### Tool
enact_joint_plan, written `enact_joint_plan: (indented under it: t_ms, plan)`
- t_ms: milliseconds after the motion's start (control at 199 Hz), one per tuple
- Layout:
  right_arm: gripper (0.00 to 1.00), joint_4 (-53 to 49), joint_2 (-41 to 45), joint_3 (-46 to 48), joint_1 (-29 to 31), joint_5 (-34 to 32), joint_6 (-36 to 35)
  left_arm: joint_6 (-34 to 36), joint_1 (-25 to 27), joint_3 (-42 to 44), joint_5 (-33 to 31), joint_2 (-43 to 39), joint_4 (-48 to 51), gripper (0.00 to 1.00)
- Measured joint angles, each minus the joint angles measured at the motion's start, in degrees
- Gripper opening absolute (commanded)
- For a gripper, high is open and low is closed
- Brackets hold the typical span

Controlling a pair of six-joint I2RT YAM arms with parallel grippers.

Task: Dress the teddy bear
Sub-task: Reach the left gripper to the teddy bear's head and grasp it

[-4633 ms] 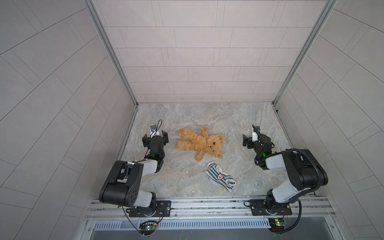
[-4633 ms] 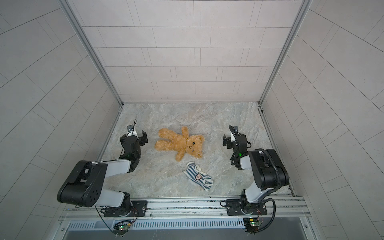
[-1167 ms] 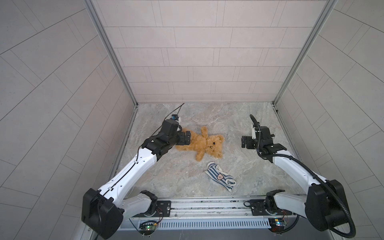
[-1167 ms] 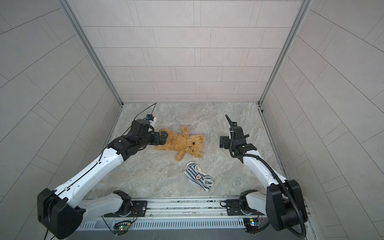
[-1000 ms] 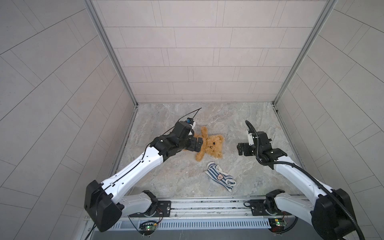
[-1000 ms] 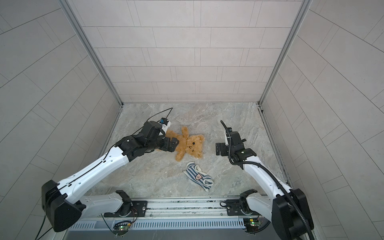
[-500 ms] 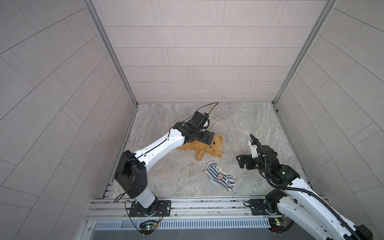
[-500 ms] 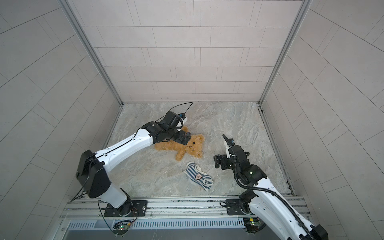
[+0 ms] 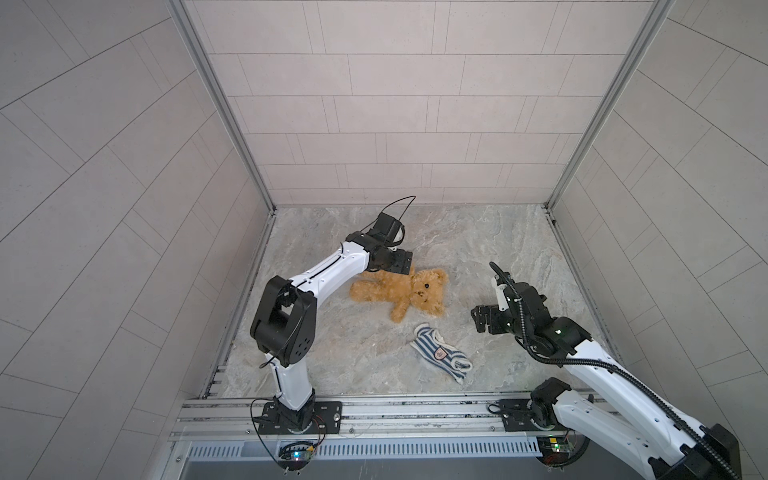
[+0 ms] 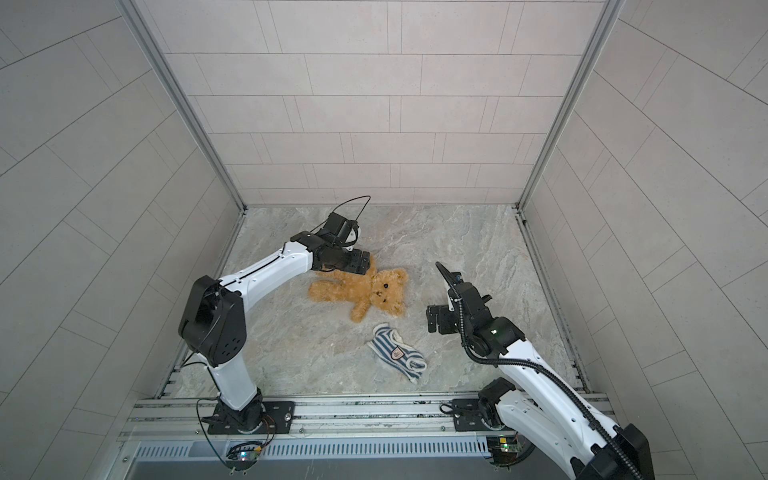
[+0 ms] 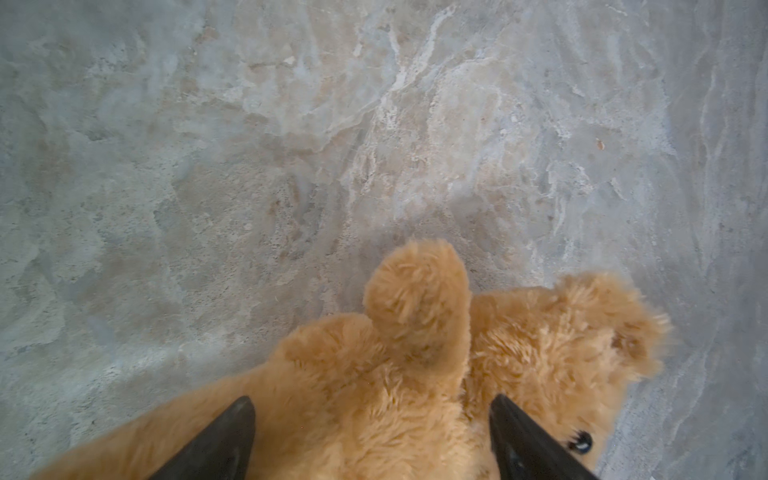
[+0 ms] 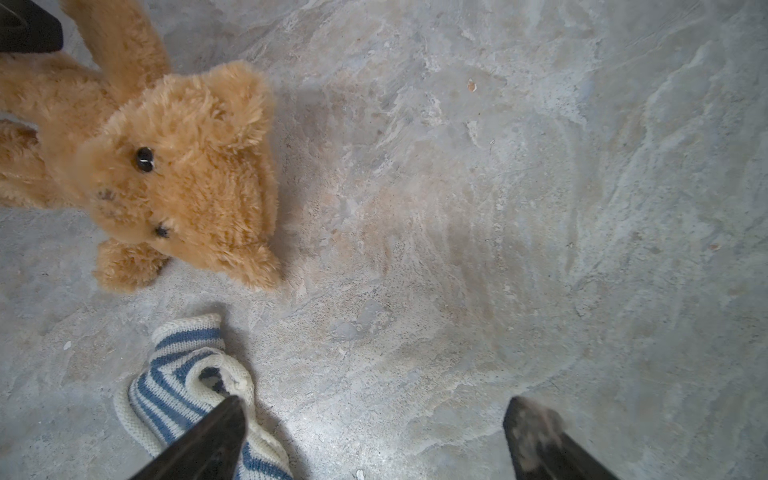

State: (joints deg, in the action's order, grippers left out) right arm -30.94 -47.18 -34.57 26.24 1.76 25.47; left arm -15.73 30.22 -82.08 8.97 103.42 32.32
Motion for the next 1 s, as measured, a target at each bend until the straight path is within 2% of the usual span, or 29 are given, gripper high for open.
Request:
enact_joint_plan:
  t_ms: [155, 401, 537, 732, 873, 1003]
  plan:
    - [0.99, -2.6, 1.6, -3.43, 0.0, -3.67, -1.4, -0.37, -1.86, 4.42, 0.46, 0.0, -1.97, 0.77]
    - [0.99, -3.58, -0.37, -6.4, 0.09, -2.45, -2.54, 0.15, -3.74, 8.22, -0.79, -2.86, -3.13, 0.77]
    - [0.99, -3.34, -0.61, -5.77, 0.68, -0.39, -2.49, 1.84, -1.57, 11.85, -4.59, -10.08, -2.14, 0.83]
    - [0.99, -2.51, 0.04, -5.03, 1.03, 1.7, -2.49, 6.88, 5.44, 12.7, -7.67, -17.66, -1.68, 0.8]
    - [1.0, -1.84, -0.5, -4.68, 1.14, 2.73, -2.51, 10.29, 8.02, 12.68, -5.22, -17.51, -1.62, 0.74]
    - [1.0, -1.88, -0.33, -4.33, 1.16, 3.43, -2.49, 11.98, 7.98, 9.16, -3.19, -12.26, 1.01, 0.73]
